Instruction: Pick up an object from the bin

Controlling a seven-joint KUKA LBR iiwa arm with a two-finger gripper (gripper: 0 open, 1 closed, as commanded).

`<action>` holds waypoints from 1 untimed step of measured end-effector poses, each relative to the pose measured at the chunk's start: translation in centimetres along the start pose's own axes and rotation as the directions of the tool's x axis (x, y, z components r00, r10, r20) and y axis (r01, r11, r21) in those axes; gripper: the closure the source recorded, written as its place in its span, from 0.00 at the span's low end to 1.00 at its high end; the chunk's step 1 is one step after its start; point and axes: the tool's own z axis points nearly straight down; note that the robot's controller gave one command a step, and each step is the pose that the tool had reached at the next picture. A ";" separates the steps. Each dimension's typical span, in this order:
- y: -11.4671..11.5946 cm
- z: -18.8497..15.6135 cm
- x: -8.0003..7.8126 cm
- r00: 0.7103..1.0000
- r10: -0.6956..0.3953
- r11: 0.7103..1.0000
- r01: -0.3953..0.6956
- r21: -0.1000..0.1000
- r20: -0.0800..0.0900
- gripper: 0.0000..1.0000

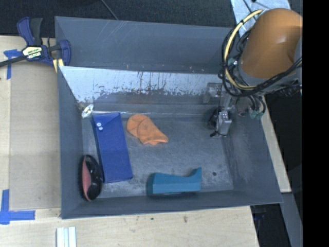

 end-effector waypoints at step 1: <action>0.0 0.0 0.0 1.000 0.000 1.000 0.000 0.000 0.000 0.00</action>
Offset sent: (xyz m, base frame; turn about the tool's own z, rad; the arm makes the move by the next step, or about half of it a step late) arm -0.0118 0.0506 -0.0557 -0.0993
